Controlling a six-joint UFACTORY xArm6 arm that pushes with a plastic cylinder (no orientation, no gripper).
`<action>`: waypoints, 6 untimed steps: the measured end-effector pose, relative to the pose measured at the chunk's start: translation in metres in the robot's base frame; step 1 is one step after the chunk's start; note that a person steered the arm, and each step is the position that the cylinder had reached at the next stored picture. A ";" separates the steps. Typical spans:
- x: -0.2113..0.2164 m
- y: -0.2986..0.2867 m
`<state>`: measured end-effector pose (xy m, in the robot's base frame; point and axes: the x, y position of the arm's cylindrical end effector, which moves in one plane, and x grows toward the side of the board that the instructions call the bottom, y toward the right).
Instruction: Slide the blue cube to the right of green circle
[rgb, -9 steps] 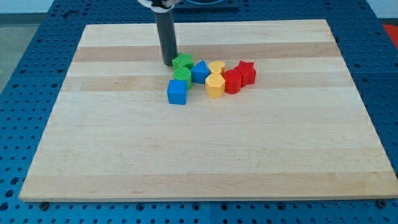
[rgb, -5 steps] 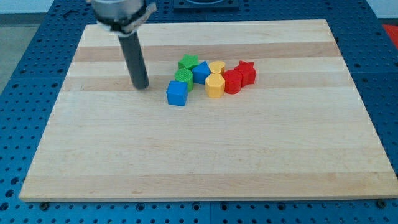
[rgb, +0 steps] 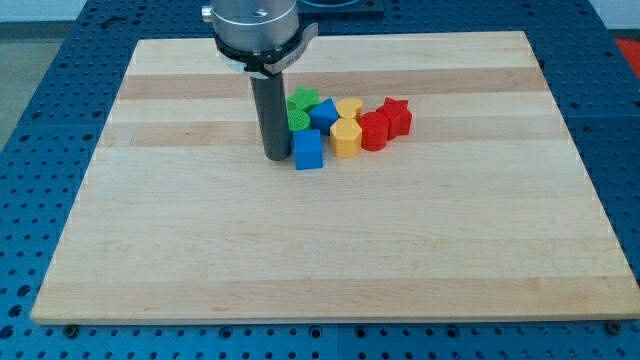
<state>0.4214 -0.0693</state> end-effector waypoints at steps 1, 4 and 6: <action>0.009 -0.002; 0.022 0.046; 0.034 0.098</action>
<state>0.4550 0.0290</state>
